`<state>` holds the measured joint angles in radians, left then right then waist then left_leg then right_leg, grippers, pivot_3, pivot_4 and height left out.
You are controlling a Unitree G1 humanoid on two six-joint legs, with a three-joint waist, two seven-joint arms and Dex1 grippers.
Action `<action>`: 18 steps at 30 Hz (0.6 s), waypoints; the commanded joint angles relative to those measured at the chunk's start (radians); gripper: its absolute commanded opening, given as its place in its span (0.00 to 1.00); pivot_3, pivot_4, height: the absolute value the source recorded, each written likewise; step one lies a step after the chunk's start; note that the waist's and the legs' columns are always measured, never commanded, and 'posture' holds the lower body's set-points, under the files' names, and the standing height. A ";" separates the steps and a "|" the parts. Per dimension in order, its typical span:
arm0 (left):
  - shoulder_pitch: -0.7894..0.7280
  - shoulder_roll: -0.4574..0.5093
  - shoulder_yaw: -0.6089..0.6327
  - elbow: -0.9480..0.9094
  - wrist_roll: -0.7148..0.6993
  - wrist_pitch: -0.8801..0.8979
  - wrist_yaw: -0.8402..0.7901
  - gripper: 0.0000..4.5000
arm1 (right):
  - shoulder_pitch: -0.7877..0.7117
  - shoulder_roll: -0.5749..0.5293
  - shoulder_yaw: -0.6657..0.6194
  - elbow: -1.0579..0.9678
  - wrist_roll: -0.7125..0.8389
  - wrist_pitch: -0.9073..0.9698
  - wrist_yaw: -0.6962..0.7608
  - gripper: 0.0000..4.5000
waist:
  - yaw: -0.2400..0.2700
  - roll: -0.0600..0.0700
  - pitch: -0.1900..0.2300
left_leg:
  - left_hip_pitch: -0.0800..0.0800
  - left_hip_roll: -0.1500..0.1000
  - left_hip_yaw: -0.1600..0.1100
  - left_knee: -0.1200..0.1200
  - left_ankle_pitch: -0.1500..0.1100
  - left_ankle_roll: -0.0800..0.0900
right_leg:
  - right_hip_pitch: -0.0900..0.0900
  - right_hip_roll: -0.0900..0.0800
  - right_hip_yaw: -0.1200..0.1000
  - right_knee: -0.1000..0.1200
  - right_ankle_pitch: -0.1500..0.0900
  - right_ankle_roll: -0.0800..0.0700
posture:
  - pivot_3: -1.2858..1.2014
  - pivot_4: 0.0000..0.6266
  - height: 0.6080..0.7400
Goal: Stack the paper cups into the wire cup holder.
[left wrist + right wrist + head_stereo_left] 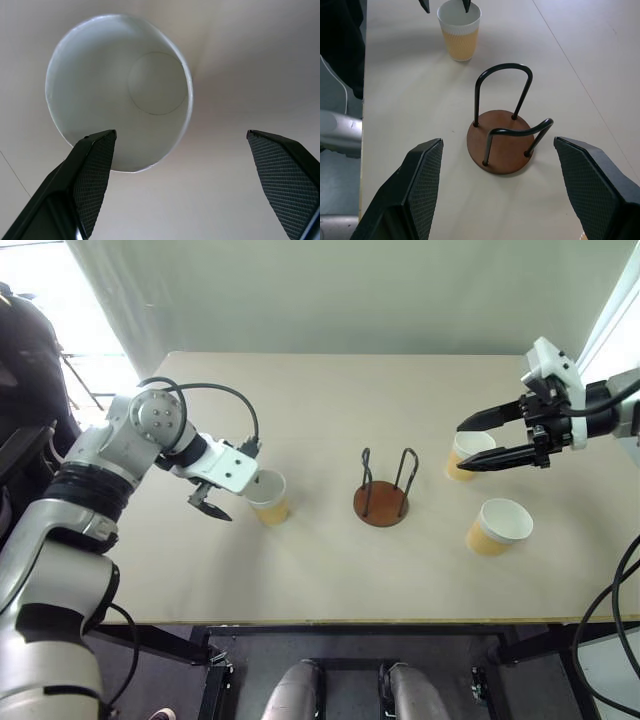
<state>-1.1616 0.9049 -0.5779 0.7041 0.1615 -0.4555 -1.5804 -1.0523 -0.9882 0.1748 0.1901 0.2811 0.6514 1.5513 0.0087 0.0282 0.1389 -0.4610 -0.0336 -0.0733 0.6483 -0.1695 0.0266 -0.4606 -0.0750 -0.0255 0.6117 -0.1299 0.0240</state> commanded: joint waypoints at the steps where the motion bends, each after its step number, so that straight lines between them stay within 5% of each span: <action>1: -0.015 0.005 0.000 0.003 0.012 -0.025 -0.034 0.81 | -0.030 -0.018 -0.042 -0.025 0.016 -0.002 -0.001 0.81 | 0.000 0.000 0.000 | 0.000 0.000 0.000 0.000 0.000 0.000 | 0.000 0.000 0.000 0.000 0.000 0.000 | 0.52 0.24 1.00; 11: -0.025 0.004 -0.010 0.015 0.009 -0.038 -0.034 0.02 | -0.038 -0.019 -0.032 -0.024 0.013 -0.008 0.012 0.81 | 0.000 0.000 0.000 | 0.000 0.000 0.000 0.000 0.000 0.000 | 0.000 0.000 0.000 0.000 0.000 0.000 | 0.52 0.24 1.00; 18: -0.037 0.007 -0.031 0.020 -0.015 -0.024 -0.034 0.02 | -0.102 -0.015 -0.012 0.009 -0.007 -0.023 0.044 0.81 | -0.001 0.000 0.000 | 0.000 0.000 0.000 0.000 0.000 0.000 | 0.000 0.000 0.000 0.001 0.000 0.000 | 0.52 0.24 1.00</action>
<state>-1.1729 0.9000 -0.6066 0.7206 0.1670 -0.4791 -1.5804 -1.1231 -0.9886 0.1759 0.2023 0.2771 0.6401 1.5818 0.0081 0.0282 0.1389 -0.4606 -0.0336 -0.0733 0.6483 -0.1693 0.0267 -0.4606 -0.0750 -0.0255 0.6122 -0.1298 0.0239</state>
